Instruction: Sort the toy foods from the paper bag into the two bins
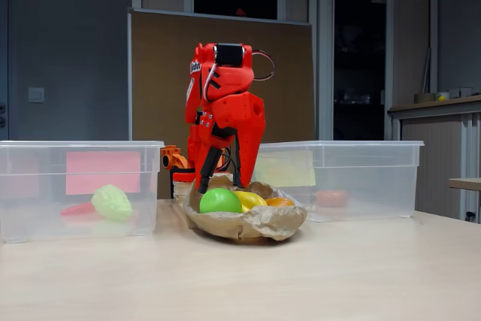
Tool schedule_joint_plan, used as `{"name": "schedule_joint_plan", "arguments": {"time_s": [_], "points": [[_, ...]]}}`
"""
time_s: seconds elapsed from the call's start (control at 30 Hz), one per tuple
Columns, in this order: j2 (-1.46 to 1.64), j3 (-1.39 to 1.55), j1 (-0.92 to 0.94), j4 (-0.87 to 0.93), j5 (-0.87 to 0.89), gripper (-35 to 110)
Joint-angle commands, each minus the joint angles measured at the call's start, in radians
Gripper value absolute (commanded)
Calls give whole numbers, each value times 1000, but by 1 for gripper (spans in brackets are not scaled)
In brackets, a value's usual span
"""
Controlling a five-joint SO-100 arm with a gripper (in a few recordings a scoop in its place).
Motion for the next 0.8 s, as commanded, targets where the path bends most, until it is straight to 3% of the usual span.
{"name": "schedule_joint_plan", "arguments": {"time_s": [0.0, 0.27, 0.5, 0.77], "points": [[8, -32, 6, 3, -6, 36], [-109, -137, 17, -3, -69, 33], [-127, -170, 21, 48, -69, 11], [-58, -172, 14, 144, -80, 9]]}}
